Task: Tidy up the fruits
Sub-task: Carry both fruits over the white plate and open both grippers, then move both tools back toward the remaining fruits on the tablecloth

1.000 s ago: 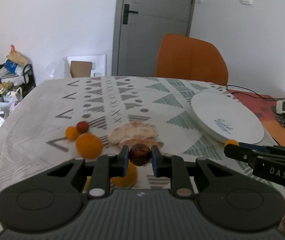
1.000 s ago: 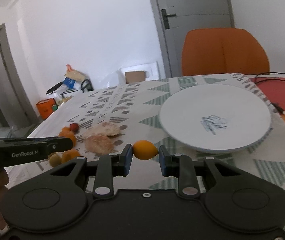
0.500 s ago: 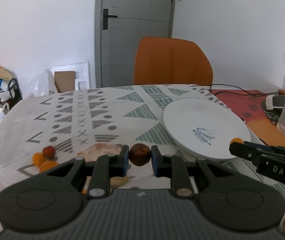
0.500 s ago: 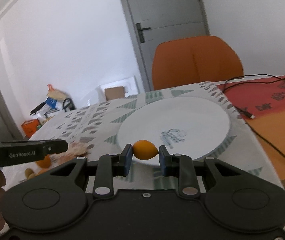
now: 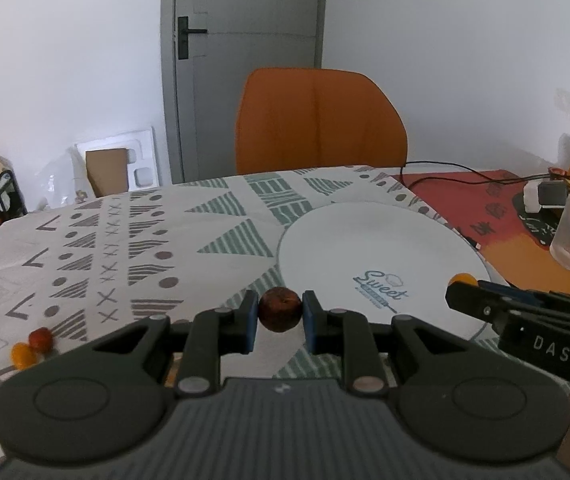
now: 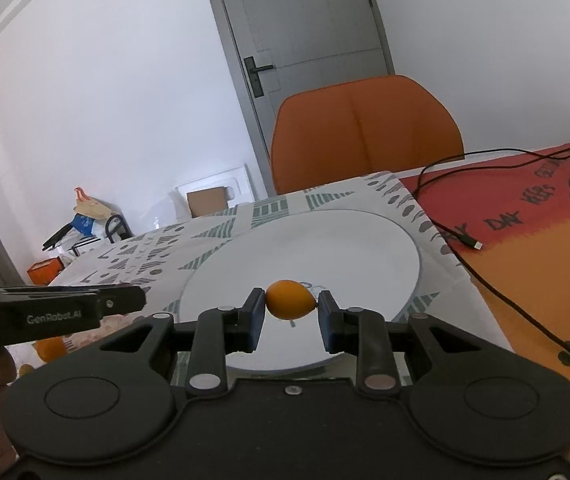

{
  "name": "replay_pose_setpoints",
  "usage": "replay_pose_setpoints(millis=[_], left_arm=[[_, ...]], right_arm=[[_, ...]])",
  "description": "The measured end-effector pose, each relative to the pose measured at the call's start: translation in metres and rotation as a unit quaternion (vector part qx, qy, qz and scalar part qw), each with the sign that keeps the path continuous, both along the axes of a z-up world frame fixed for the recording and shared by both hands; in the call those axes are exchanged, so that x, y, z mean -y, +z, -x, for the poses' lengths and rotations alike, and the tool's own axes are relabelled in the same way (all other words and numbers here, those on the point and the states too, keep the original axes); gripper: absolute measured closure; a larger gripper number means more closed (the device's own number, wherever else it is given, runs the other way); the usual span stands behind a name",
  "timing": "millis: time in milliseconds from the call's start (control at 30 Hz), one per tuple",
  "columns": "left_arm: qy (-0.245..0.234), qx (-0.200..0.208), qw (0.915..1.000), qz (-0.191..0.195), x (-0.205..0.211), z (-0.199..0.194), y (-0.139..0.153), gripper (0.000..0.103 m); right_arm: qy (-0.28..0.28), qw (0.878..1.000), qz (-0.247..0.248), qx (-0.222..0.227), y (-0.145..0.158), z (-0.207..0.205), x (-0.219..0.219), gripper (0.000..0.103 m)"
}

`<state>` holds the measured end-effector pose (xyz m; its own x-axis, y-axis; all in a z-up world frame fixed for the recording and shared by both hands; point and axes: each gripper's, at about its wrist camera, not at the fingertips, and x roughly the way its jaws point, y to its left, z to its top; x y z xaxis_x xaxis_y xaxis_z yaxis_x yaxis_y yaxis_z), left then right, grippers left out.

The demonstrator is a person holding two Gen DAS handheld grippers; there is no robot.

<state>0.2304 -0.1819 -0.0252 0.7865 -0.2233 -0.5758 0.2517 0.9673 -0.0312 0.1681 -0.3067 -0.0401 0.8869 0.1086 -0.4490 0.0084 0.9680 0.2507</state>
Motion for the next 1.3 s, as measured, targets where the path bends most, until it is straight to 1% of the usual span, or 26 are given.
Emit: replay_pose_setpoints(millis=[67,267,400,567,633,667,733,900,967,1033,1067,1100,1133,1200,1233,1267,1300], left_arm=[[-0.003,-0.002,1.0,0.001,0.004,-0.004,-0.002,0.081],[-0.013,-0.005,0.9999,0.002,0.015,-0.012,-0.005,0.081],[-0.02,-0.005,0.9998,0.005,0.022,-0.017,-0.004,0.081],[-0.027,-0.002,0.9996,0.006,0.027,-0.017,0.0,0.081],[-0.03,-0.001,0.9995,0.008,0.027,-0.016,0.002,0.081],[-0.027,0.0,0.9996,0.01,0.027,-0.016,0.003,0.081],[-0.017,0.003,0.9998,0.012,0.023,-0.014,0.006,0.077],[0.0,0.0,0.9999,0.015,0.009,-0.007,0.01,0.076],[0.01,-0.002,0.9999,0.013,0.001,-0.002,0.01,0.073],[0.018,-0.001,0.9997,0.013,-0.007,0.003,0.012,0.063],[0.023,0.002,0.9997,0.013,-0.011,0.006,0.013,0.06],[0.028,0.005,0.9995,0.013,-0.016,0.01,0.014,0.053],[0.034,0.007,0.9993,0.013,-0.02,0.013,0.015,0.049],[0.046,0.01,0.9988,0.014,-0.029,0.018,0.016,0.036],[0.053,0.013,0.9984,0.015,-0.034,0.021,0.017,0.031],[0.06,0.015,0.9979,0.017,-0.039,0.024,0.018,0.029],[0.067,0.018,0.9974,0.019,-0.043,0.027,0.019,0.025]], right_arm=[[-0.009,1.0,-0.003,0.002,-0.001,0.001,0.002,0.072],[-0.024,1.0,-0.009,0.004,0.001,0.014,0.007,0.071],[-0.046,0.999,-0.025,-0.001,0.0,0.023,0.009,0.069],[-0.07,0.997,-0.022,0.001,-0.001,0.036,0.008,0.061],[-0.075,0.997,-0.022,0.001,-0.001,0.039,0.009,0.06],[-0.077,0.997,-0.023,0.001,-0.001,0.04,0.01,0.06],[-0.081,0.996,-0.022,0.0,-0.002,0.042,0.011,0.058],[-0.074,0.997,-0.025,-0.001,0.0,0.044,0.008,0.058],[-0.07,0.997,-0.025,0.002,0.001,0.045,0.004,0.055],[-0.066,0.998,-0.024,0.005,0.002,0.047,0.0,0.053],[-0.063,0.998,-0.023,0.006,0.003,0.048,-0.001,0.052],[-0.06,0.998,-0.023,0.007,0.003,0.048,-0.003,0.05],[-0.058,0.998,-0.024,0.007,0.004,0.048,-0.005,0.047],[-0.053,0.998,-0.025,0.007,0.004,0.049,-0.009,0.039],[-0.052,0.998,-0.027,0.008,0.005,0.05,-0.011,0.031],[-0.051,0.998,-0.031,0.011,0.006,0.051,-0.012,0.025],[-0.05,0.998,-0.032,0.013,0.007,0.052,-0.013,0.023]])
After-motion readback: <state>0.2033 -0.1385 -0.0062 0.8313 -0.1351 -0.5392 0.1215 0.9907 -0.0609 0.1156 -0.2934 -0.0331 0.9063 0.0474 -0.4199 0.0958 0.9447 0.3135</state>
